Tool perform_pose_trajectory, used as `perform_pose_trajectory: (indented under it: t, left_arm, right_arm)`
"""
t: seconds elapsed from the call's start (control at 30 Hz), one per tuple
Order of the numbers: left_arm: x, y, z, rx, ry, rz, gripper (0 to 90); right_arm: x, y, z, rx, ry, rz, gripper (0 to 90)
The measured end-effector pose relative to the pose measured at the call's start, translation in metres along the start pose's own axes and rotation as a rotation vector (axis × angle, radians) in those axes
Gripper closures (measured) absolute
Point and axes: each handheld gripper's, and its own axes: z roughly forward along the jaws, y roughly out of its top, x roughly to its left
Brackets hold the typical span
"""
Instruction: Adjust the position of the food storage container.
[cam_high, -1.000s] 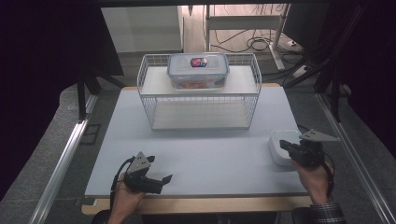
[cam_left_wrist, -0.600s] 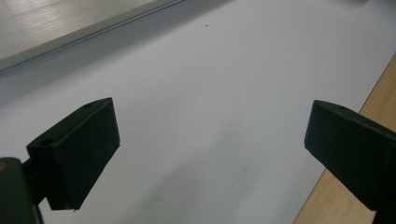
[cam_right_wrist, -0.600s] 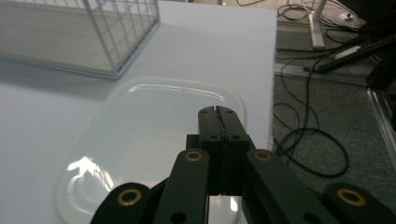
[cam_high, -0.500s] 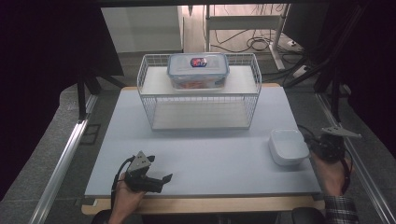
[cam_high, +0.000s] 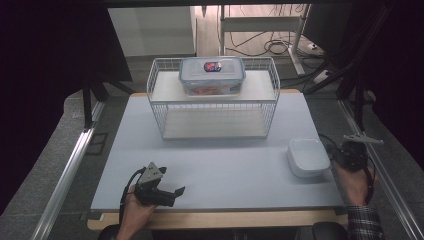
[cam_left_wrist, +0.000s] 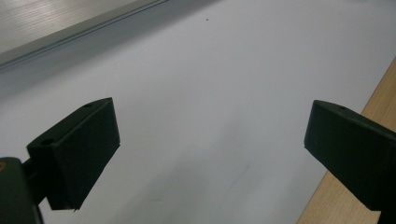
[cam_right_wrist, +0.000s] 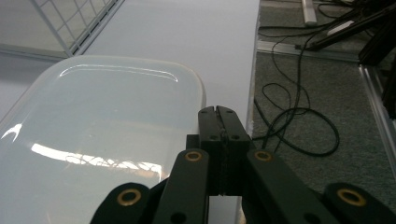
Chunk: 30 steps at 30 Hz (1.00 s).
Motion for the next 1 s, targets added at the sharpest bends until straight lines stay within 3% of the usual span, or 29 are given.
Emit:
perform_pose_trajectory:
  t: [0.17, 0.47, 1.0]
  left_arm:
    - [0.000, 0.000, 0.001, 0.003, 0.001, 0.005, 3.1]
    - [-0.001, 0.001, 0.002, 0.006, 0.001, 0.007, 3.1]
    - [-0.003, 0.002, 0.004, 0.012, -0.004, 0.018, 3.3]
  right_arm:
    - [0.011, 0.002, 0.003, 0.011, 0.047, -0.001, 89.5]
    - [0.046, 0.007, 0.012, 0.032, 0.157, -0.036, 89.5]
    - [0.136, 0.014, 0.025, 0.060, 0.347, -0.174, 89.5]
